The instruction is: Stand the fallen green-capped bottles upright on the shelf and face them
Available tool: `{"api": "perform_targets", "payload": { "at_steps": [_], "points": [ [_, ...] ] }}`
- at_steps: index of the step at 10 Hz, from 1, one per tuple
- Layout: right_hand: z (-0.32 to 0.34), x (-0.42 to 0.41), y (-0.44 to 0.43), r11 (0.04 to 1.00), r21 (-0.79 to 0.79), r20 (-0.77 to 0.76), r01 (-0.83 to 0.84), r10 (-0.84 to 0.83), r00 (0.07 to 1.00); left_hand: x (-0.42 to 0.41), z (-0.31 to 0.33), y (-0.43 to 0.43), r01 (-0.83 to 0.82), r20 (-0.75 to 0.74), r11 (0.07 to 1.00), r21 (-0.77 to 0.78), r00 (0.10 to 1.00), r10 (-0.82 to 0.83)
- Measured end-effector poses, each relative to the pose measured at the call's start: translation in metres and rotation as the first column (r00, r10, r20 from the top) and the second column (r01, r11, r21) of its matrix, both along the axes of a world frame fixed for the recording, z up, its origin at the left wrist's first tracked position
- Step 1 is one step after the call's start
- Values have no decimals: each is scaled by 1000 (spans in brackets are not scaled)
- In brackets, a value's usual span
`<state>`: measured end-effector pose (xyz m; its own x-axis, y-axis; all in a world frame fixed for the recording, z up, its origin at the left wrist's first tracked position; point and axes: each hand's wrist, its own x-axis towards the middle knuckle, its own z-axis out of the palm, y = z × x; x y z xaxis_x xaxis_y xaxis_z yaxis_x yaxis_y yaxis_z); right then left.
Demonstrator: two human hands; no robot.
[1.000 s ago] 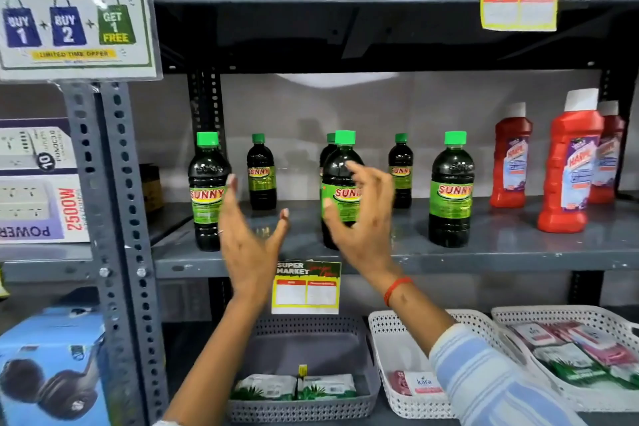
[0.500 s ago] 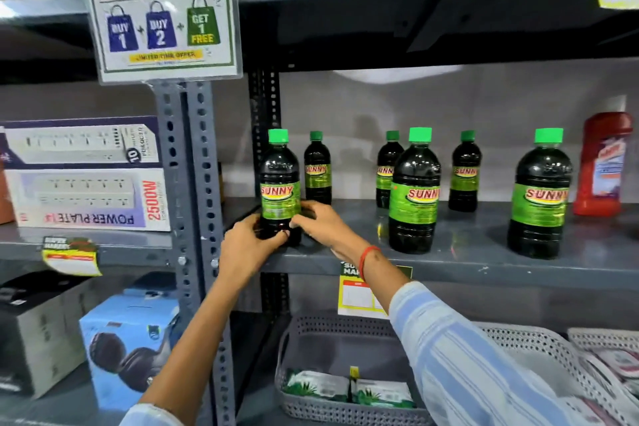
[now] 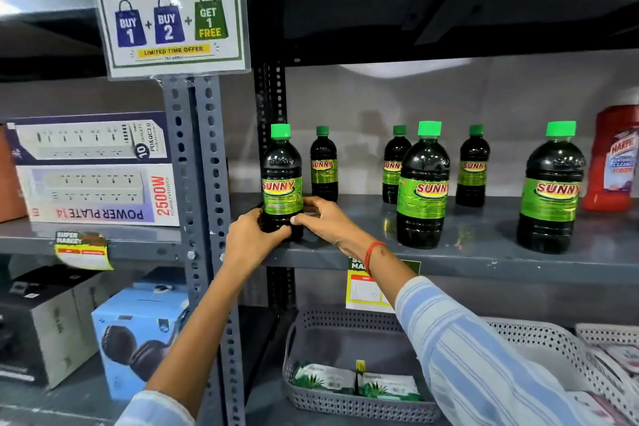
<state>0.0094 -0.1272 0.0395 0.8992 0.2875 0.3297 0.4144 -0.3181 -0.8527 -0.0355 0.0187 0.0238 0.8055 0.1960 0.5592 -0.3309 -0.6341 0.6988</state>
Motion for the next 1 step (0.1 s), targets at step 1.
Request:
{"api": "perform_targets", "payload": {
  "at_steps": [1],
  "points": [
    [5,-8,2,999,4,33,52,-52,998,-7,2,-3,-87,-24,995,39,996,88]
  ]
}}
